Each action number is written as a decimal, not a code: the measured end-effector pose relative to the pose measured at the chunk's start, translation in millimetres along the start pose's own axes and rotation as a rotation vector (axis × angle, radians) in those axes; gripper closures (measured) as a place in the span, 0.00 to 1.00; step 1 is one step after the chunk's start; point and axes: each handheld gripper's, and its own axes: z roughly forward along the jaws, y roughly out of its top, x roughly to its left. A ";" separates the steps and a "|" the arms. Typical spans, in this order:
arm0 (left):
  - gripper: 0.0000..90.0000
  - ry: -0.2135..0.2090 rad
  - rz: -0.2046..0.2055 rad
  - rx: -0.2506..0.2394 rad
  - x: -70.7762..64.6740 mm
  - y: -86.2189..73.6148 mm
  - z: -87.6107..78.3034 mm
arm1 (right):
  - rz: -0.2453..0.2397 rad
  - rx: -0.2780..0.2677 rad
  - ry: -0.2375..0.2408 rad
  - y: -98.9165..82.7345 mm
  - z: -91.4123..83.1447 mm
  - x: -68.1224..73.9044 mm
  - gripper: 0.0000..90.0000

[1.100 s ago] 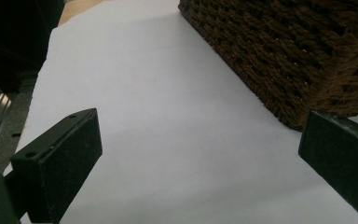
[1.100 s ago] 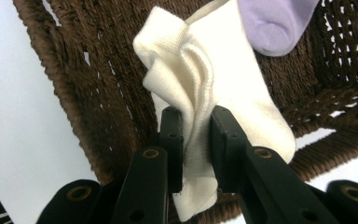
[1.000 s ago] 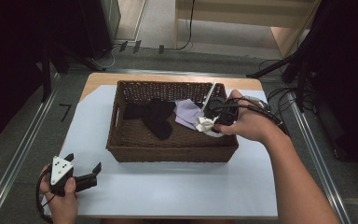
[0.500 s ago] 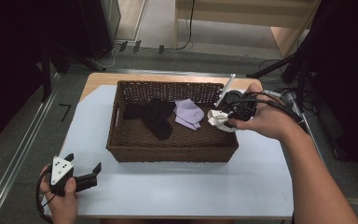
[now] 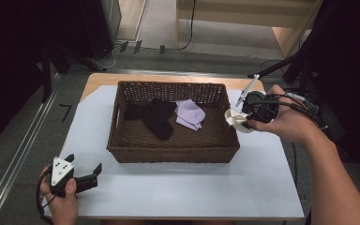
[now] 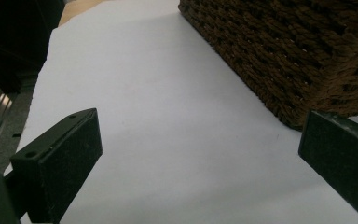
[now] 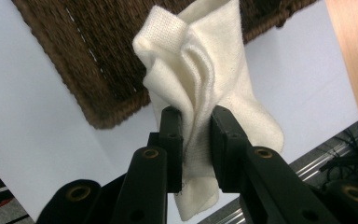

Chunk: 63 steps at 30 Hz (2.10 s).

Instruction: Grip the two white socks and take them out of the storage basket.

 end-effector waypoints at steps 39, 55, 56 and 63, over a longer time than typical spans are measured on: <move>0.00 0.002 -0.004 -0.010 -0.2 -0.5 -0.7 | 0.214 0.131 0.022 -78.0 126.2 -12.0 0.57; 0.00 0.000 0.000 -0.009 0.1 -0.6 -0.7 | 0.364 -0.076 -0.069 -114.2 124.3 9.9 0.12; 0.00 0.000 -0.001 -0.008 0.0 -0.5 -0.7 | 0.372 -0.097 -0.077 -117.3 124.3 12.0 0.12; 0.00 -0.002 0.002 -0.011 0.3 -0.6 -1.3 | 0.485 -0.302 -0.110 -146.0 126.5 26.0 0.09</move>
